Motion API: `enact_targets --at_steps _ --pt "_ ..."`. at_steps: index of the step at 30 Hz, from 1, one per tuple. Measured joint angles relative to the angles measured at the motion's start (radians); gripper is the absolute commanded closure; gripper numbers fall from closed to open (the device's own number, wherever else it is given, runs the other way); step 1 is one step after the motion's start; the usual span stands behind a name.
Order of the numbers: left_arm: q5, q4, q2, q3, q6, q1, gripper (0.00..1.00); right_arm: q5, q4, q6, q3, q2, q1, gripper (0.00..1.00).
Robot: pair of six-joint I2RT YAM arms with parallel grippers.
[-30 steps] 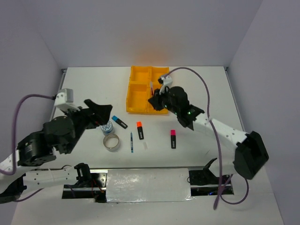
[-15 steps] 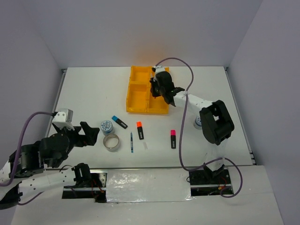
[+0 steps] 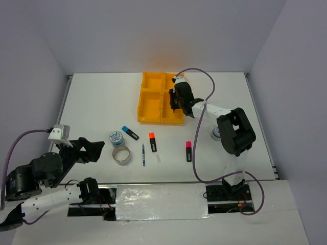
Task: Sort the stationery into containers
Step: Place the pen in the storage box, then pick up the pen from the center of the board.
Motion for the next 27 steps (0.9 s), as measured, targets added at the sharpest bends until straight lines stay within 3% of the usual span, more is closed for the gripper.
enact_targets --at_steps 8,15,23,27 --pt "0.008 0.007 0.015 -0.005 0.001 0.0 0.01 -0.012 -0.011 -0.005 0.01 0.056 -0.006 0.71" --pt "0.012 0.013 0.016 -0.007 0.001 0.0 0.01 -0.041 -0.014 0.0 -0.003 0.038 -0.006 0.59" --pt "0.008 0.015 0.049 -0.007 -0.006 0.0 0.01 -0.094 -0.042 0.021 -0.047 -0.287 -0.003 0.46" --pt "0.003 0.014 0.225 -0.003 -0.061 0.0 0.01 -0.095 -0.047 0.044 -0.063 -0.509 0.028 0.43"
